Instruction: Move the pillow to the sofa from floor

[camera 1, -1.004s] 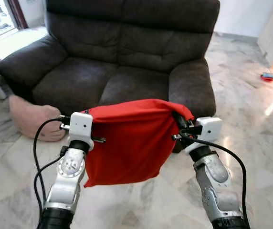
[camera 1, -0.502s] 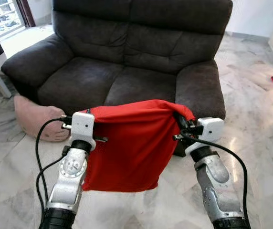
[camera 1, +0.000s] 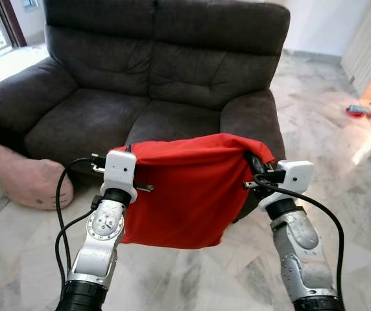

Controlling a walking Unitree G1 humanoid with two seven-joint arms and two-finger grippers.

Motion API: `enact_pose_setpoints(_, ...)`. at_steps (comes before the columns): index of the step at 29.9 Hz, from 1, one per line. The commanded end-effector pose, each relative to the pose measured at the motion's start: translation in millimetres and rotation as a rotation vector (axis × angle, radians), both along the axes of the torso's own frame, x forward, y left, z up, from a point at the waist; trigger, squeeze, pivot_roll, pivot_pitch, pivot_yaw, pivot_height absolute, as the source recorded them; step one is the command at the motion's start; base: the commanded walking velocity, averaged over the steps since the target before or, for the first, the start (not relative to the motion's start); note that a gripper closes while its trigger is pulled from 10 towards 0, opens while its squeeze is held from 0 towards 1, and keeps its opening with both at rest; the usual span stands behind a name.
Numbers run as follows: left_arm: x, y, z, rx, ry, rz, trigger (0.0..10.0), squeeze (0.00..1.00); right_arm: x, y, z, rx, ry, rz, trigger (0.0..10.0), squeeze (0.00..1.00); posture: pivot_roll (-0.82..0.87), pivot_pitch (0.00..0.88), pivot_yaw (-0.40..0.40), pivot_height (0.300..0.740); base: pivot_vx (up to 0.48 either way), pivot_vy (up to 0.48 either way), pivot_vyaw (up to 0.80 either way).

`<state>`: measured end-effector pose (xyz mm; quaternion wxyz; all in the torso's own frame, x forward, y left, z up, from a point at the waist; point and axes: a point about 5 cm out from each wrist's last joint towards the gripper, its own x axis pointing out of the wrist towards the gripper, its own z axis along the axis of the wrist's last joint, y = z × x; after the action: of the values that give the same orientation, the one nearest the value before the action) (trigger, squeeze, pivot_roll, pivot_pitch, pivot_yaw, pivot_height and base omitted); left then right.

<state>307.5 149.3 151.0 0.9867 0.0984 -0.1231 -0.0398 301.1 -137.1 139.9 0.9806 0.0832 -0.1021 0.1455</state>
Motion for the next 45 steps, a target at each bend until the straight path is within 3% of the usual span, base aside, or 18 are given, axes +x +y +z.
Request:
enact_pose_setpoints(1,0.7,0.8,28.6,-0.018,-0.137,0.0,10.0,0.0,0.6,-4.3,9.1,0.0,-0.038,-0.016,10.0,0.0,0.0,0.04,-0.053,0.74,0.349,0.0,0.0)
enact_pose_setpoints(45,-1.2,2.3,30.2,-0.04,-0.15,0.012,10.0,0.0,1.7,1.0,17.9,0.003,-0.053,0.009,10.0,0.0,0.0,0.021,-0.066,0.74,0.349,0.0,-0.07)
